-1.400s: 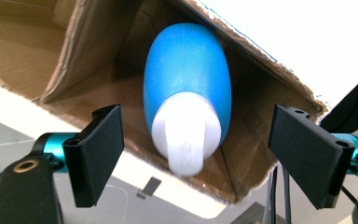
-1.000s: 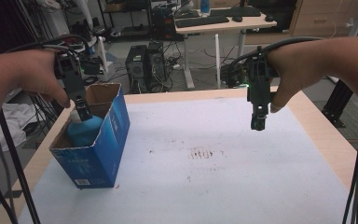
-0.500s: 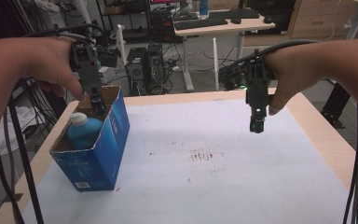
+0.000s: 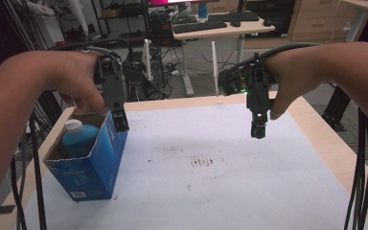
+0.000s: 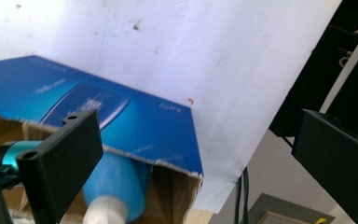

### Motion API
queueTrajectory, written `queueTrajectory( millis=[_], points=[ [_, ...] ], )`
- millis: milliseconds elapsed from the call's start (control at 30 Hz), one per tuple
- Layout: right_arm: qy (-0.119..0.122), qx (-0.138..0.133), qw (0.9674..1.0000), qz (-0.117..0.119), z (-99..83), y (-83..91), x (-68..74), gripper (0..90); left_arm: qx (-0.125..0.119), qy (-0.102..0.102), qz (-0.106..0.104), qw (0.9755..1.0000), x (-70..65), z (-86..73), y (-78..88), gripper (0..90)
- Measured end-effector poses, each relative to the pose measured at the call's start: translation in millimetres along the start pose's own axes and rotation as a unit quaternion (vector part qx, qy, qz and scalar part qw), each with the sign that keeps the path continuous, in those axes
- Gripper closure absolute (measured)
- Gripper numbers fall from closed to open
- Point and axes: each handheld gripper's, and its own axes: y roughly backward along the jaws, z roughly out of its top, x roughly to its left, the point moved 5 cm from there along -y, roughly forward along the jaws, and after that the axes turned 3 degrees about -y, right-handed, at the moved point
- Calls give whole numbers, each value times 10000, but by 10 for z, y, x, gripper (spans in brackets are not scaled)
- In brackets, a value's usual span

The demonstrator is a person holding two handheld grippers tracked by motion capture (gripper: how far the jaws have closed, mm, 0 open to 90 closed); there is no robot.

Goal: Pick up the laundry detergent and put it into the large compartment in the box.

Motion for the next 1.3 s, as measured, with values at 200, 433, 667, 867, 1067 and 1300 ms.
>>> queueTrajectory(
  millis=[200, 433, 667, 867, 1067, 1300],
  points=[
    [-32, 13, 10000, -3, -27, 11, 13, 25, -11, -185, -160, 9997, -32, 94, -112, 17],
    [0, 38, 10000, -4, -38, 19, 31, 25, -4, -408, -221, 9989, -34, 165, -192, 17],
    [-67, 2, 10000, 14, -77, 14, 14, 25, -41, -460, -201, 9987, -3, 199, -238, 17],
    [-51, -21, 10000, 19, -112, 9, -41, 25, -67, -520, -275, 9982, 26, 230, -241, 17],
    [-92, -8, 9999, 48, -145, -2, -81, 25, -63, -575, -358, 9977, 32, 254, -266, 17],
    [-62, -6, 10000, 50, -132, -12, -108, 25, -81, -529, -361, 9979, 64, 241, -268, 16]
  ],
)
